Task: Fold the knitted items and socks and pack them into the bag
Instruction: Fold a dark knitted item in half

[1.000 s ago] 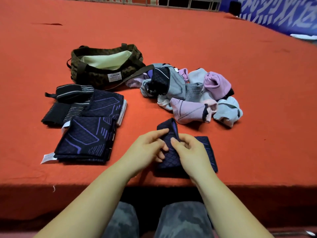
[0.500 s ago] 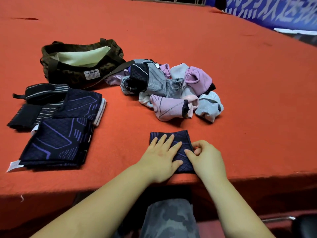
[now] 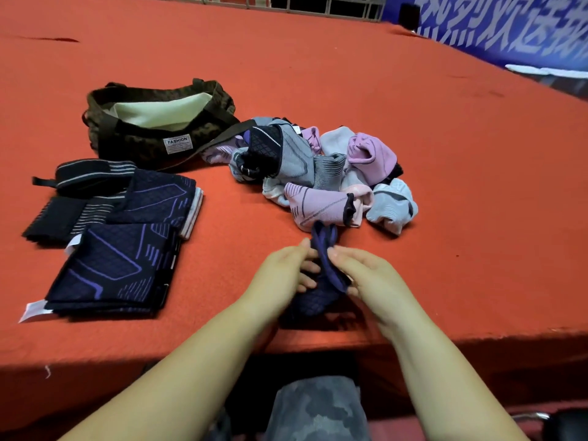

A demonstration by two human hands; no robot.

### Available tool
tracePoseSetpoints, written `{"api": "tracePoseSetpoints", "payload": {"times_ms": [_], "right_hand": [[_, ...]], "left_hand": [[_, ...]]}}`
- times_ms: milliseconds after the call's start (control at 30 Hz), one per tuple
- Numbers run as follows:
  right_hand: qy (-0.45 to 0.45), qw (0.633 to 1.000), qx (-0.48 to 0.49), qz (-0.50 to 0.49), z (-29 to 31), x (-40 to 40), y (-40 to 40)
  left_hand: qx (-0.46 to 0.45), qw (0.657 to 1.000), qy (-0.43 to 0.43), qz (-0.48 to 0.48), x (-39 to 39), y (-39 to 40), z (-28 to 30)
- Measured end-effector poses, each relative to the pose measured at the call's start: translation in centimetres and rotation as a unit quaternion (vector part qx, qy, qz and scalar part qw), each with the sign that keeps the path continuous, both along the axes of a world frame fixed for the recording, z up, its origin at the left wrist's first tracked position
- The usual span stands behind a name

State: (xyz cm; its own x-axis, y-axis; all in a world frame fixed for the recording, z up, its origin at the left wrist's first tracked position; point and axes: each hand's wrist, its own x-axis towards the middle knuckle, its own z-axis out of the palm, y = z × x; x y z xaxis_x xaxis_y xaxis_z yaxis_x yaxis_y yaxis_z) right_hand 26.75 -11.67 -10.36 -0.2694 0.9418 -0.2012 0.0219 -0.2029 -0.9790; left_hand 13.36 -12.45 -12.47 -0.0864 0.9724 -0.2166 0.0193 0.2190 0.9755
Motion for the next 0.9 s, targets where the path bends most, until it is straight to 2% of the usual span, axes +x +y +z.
{"api": "tracePoseSetpoints", "payload": {"times_ms": [67,200,300,400,467,500,567,600,667,767,900], "right_hand": [[-0.017,0.999,0.028,0.023,0.5,-1.3,-0.3],[-0.066,0.99,0.094,0.081,0.4,-4.6,-0.8],[-0.082,0.992,0.09,0.02,-0.4,-6.2,-0.5],[-0.131,0.989,0.038,-0.053,-1.8,-7.0,-0.1],[-0.066,0.996,-0.055,-0.029,-2.0,-8.0,-0.2],[0.008,0.993,-0.113,-0.016,-1.8,-8.7,-0.3],[0.172,0.964,-0.202,-0.001,-0.9,-9.9,-0.4],[0.223,0.949,-0.222,0.008,-0.4,-10.5,-0.4],[0.255,0.94,-0.226,0.018,0.5,-11.9,0.1],[0.223,0.961,-0.161,0.012,1.2,-14.6,1.6],[0.084,0.994,-0.046,0.047,2.1,-18.8,3.8]], "left_hand": [[-0.047,0.996,-0.071,0.002,-1.4,0.0,1.0],[-0.007,0.999,-0.003,0.034,-4.6,-0.6,1.2],[0.001,0.998,0.01,0.064,-6.4,-1.3,1.1],[0.02,0.999,0.002,0.031,-7.8,-2.1,1.5],[0.03,0.999,-0.025,0.014,-8.5,-2.6,2.4],[0.036,0.998,-0.045,0.015,-9.0,-2.7,2.8],[0.047,0.996,-0.073,0.012,-10.2,-2.7,3.8],[0.051,0.996,-0.076,0.014,-11.0,-2.6,4.4],[0.061,0.996,-0.056,0.03,-13.3,-2.2,5.2],[0.044,0.997,0.013,0.065,-17.8,-1.2,5.6],[0.003,0.989,0.076,0.13,-22.9,0.4,5.4]]}}
